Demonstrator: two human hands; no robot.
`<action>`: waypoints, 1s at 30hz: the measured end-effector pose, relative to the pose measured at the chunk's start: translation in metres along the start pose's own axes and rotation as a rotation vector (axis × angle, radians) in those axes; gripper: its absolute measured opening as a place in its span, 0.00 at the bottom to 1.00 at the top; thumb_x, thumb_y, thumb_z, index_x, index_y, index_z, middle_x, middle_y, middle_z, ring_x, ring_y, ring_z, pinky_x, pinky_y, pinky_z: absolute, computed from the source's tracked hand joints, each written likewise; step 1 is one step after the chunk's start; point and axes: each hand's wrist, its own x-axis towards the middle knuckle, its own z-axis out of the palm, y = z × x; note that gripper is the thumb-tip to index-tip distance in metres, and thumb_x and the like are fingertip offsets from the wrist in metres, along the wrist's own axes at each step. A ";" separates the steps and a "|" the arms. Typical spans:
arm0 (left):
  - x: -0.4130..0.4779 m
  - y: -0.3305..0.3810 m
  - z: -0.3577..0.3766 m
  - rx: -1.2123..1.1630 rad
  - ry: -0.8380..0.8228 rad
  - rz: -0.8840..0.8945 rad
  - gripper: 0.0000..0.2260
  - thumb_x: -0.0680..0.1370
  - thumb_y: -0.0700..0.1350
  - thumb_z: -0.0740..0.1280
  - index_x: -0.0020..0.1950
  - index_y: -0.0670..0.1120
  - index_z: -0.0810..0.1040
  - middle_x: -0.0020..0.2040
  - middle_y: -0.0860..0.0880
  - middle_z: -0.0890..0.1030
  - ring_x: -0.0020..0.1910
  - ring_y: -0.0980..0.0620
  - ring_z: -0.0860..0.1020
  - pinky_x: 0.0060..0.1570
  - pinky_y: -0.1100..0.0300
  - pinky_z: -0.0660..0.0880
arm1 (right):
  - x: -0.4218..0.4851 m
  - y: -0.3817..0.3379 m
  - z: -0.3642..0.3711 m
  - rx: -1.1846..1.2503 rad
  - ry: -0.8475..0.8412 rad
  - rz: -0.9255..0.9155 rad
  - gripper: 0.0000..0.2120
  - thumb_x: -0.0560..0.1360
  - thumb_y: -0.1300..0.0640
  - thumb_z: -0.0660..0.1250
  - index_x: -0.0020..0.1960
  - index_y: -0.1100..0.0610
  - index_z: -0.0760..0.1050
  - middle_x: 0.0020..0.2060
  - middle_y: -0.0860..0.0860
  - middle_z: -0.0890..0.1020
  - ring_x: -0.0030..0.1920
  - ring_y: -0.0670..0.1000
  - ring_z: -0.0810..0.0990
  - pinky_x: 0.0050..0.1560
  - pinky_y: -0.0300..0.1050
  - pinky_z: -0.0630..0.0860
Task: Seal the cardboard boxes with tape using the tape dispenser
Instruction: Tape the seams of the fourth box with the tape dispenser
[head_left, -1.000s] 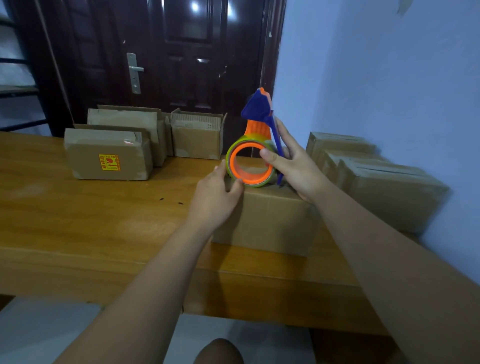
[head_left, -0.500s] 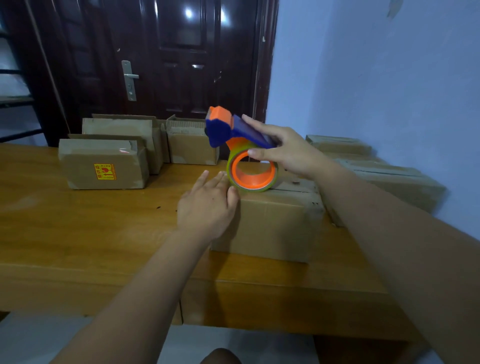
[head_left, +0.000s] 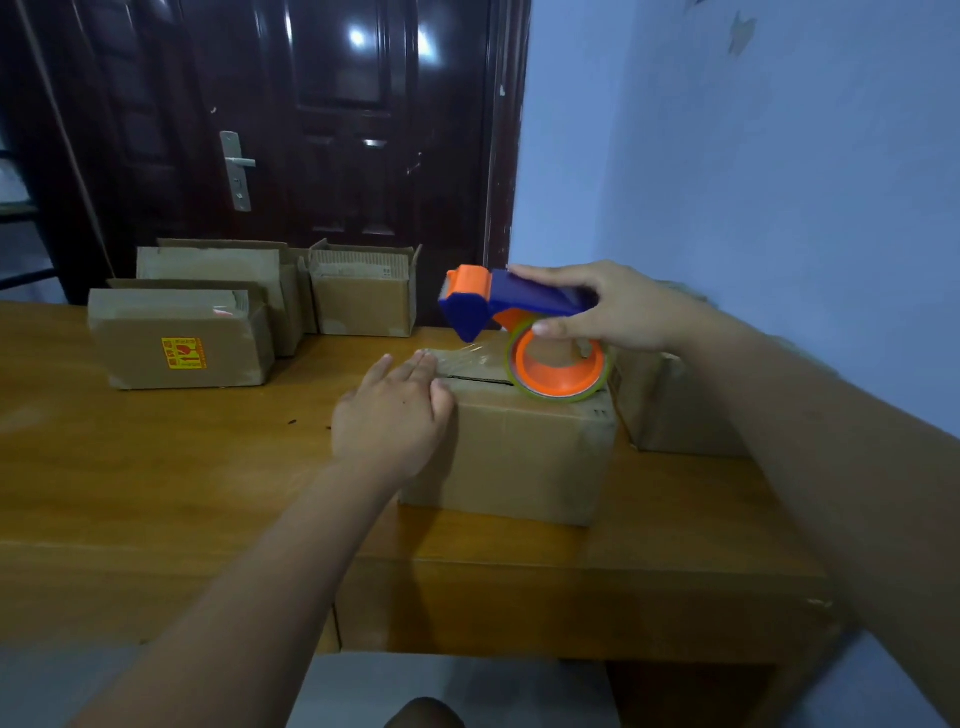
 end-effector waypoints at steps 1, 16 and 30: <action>-0.001 0.001 0.000 -0.006 0.000 0.001 0.22 0.82 0.53 0.46 0.76 0.53 0.57 0.76 0.55 0.60 0.76 0.52 0.54 0.66 0.49 0.64 | -0.002 0.002 -0.001 0.019 0.013 0.003 0.33 0.65 0.36 0.66 0.69 0.33 0.62 0.62 0.43 0.76 0.58 0.45 0.76 0.62 0.45 0.73; 0.001 0.002 0.006 -0.043 0.016 -0.025 0.22 0.82 0.52 0.46 0.76 0.53 0.59 0.76 0.55 0.60 0.75 0.51 0.56 0.66 0.50 0.64 | -0.035 0.030 0.061 0.540 0.514 0.030 0.35 0.71 0.40 0.64 0.75 0.41 0.56 0.60 0.41 0.76 0.55 0.41 0.76 0.58 0.43 0.75; -0.002 0.006 0.001 -0.014 -0.014 -0.041 0.22 0.82 0.53 0.46 0.77 0.54 0.56 0.76 0.55 0.59 0.75 0.51 0.56 0.65 0.48 0.66 | -0.040 0.032 -0.010 0.105 0.154 0.020 0.27 0.67 0.39 0.68 0.64 0.28 0.64 0.62 0.47 0.78 0.59 0.55 0.78 0.62 0.52 0.74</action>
